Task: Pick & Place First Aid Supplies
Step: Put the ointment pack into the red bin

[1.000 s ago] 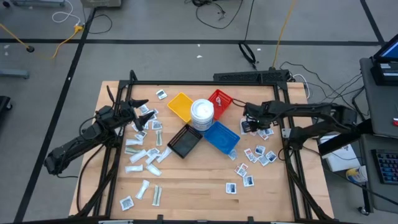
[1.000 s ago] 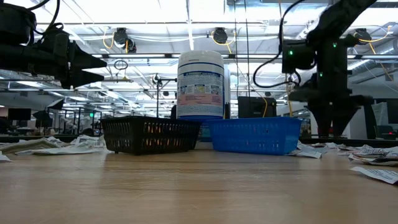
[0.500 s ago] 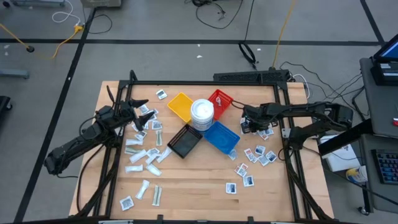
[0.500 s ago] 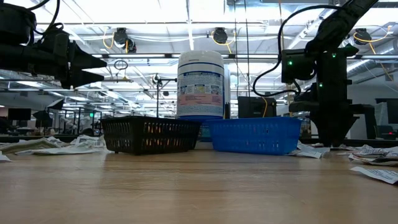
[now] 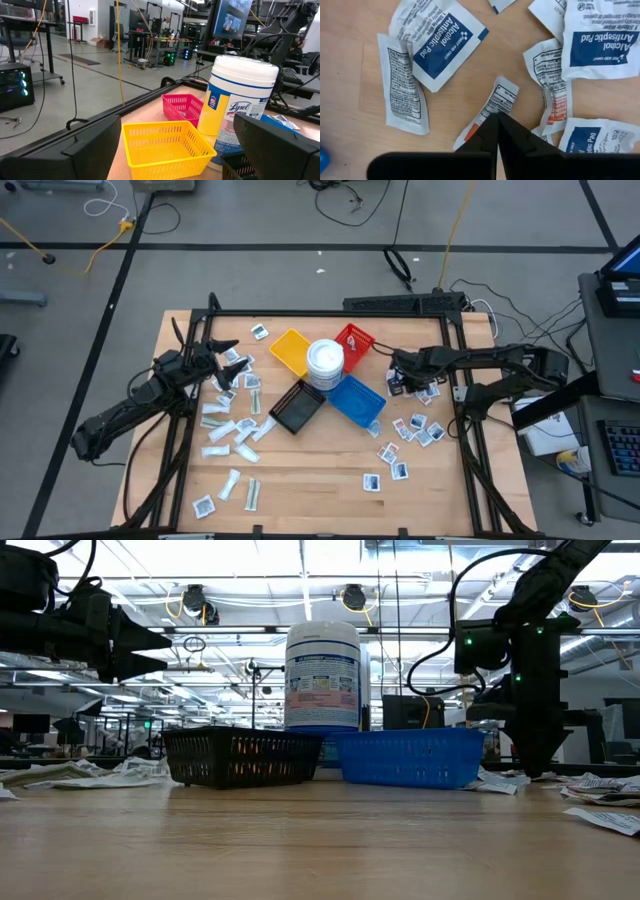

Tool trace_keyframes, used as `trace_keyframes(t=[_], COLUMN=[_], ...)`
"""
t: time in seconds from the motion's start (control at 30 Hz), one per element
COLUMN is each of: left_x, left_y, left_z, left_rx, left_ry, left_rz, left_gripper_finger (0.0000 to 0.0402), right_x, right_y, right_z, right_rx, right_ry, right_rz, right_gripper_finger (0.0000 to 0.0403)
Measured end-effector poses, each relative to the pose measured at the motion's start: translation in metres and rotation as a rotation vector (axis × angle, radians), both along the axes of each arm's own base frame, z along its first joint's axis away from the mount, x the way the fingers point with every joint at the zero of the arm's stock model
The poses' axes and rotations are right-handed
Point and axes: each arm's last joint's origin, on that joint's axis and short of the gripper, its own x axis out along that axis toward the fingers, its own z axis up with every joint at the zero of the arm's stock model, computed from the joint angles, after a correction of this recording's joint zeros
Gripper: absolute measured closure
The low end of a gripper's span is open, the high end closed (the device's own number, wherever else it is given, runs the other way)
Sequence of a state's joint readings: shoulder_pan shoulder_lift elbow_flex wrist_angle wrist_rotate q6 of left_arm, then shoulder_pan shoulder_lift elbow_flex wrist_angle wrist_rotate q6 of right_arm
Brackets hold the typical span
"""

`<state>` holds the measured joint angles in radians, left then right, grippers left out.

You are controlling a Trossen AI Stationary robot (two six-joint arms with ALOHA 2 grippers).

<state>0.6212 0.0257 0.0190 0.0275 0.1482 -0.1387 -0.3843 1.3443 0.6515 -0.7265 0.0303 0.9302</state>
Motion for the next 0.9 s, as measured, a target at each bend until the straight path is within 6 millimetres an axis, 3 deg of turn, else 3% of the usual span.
trace_keyframes(t=[0.23, 0.6, 0.9], left_x=[0.0, 0.0, 0.0], left_y=[0.0, 0.0, 0.0], left_z=[0.0, 0.0, 0.0], left_rx=[0.0, 0.0, 0.0], left_ry=[0.0, 0.0, 0.0], left_rz=[0.0, 0.0, 0.0], left_gripper_finger=[0.0009, 0.0009, 0.0009], right_x=[-0.001, 0.0, 0.005], right_y=[0.0, 0.0, -0.002], right_z=[0.003, 0.004, 0.015], right_rx=[0.003, 0.004, -0.016], right_ry=[-0.013, -0.019, -0.058], right_rz=[-0.034, -0.037, -0.036], right_gripper_finger=[0.0377, 0.0256, 0.026])
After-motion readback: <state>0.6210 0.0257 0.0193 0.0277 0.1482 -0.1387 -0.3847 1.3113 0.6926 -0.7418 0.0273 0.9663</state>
